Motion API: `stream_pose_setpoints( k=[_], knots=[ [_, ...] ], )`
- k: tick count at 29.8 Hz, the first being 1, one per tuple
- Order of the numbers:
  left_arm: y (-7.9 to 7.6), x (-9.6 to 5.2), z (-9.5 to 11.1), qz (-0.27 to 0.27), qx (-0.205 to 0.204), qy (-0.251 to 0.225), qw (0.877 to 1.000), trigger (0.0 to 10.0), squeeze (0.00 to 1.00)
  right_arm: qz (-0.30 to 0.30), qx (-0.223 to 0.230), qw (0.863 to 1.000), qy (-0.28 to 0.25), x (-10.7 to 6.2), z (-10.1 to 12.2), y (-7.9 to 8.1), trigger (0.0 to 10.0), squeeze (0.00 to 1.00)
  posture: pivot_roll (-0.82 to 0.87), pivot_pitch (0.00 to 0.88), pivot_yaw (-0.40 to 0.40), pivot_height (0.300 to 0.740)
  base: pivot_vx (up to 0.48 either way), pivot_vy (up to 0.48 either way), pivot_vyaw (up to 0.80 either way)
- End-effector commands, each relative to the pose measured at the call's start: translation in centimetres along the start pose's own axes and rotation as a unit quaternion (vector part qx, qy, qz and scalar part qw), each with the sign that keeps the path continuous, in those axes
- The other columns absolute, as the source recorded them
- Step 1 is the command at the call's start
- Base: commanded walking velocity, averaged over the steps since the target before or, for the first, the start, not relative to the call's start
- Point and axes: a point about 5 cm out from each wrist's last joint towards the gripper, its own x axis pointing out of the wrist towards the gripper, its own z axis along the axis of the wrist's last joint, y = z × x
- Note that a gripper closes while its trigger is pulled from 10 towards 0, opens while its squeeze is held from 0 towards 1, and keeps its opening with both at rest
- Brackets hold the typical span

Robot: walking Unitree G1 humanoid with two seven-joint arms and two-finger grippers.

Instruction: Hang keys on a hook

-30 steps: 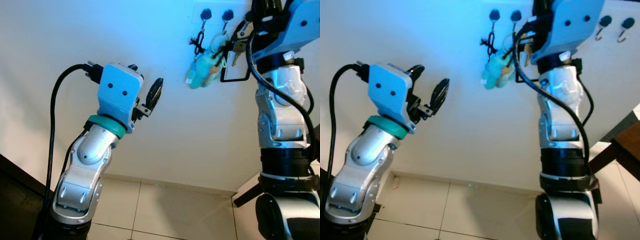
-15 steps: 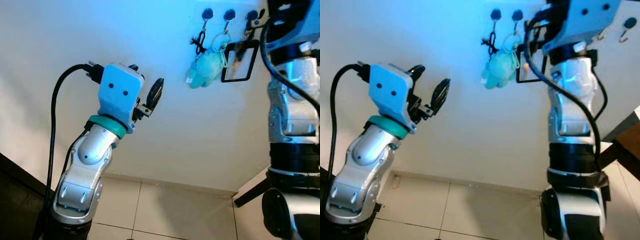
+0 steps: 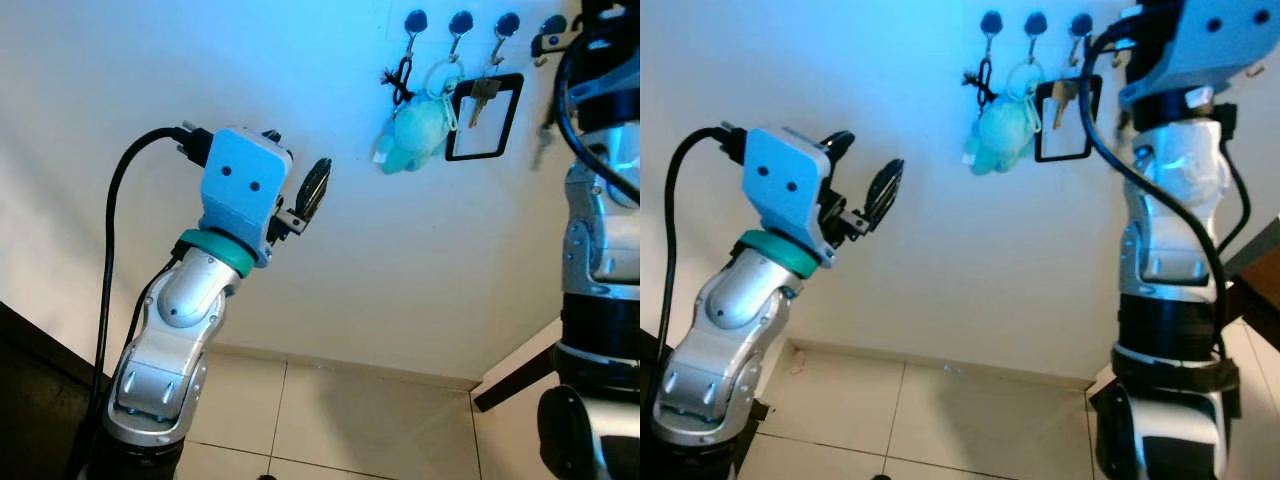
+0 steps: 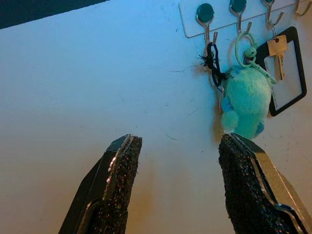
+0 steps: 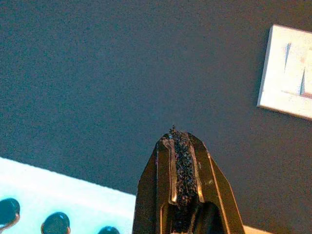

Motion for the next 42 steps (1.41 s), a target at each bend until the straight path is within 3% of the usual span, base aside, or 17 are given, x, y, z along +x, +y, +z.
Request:
stream_pose_setpoints(
  k=[1, 21, 42],
  knots=[
    [-0.1, 0.0, -0.3, -0.006, 0.000, 0.007, 1.000, 10.0, 0.00, -0.003, -0.002, 1.000, 0.000, 0.1, -0.2, -0.2, 10.0, 0.00, -0.07, 0.092, 0.118, 0.740, 0.000, 0.000, 0.00],
    [-0.3, 0.0, -0.4, -0.013, 0.000, 0.010, 1.000, 10.0, 0.00, -0.017, -0.025, 0.999, 0.040, -0.8, -1.9, -1.2, 10.0, 0.00, -0.07, 0.096, 0.127, 0.740, 0.000, 0.000, 0.00],
    [-0.2, -0.1, -0.4, -0.010, 0.002, 0.011, 1.000, 10.0, 0.00, -0.005, -0.014, 0.999, 0.052, -0.5, -3.2, -0.8, 10.0, 0.00, -0.06, 0.099, 0.123, 0.740, 0.000, 0.000, 0.00]
  ],
)
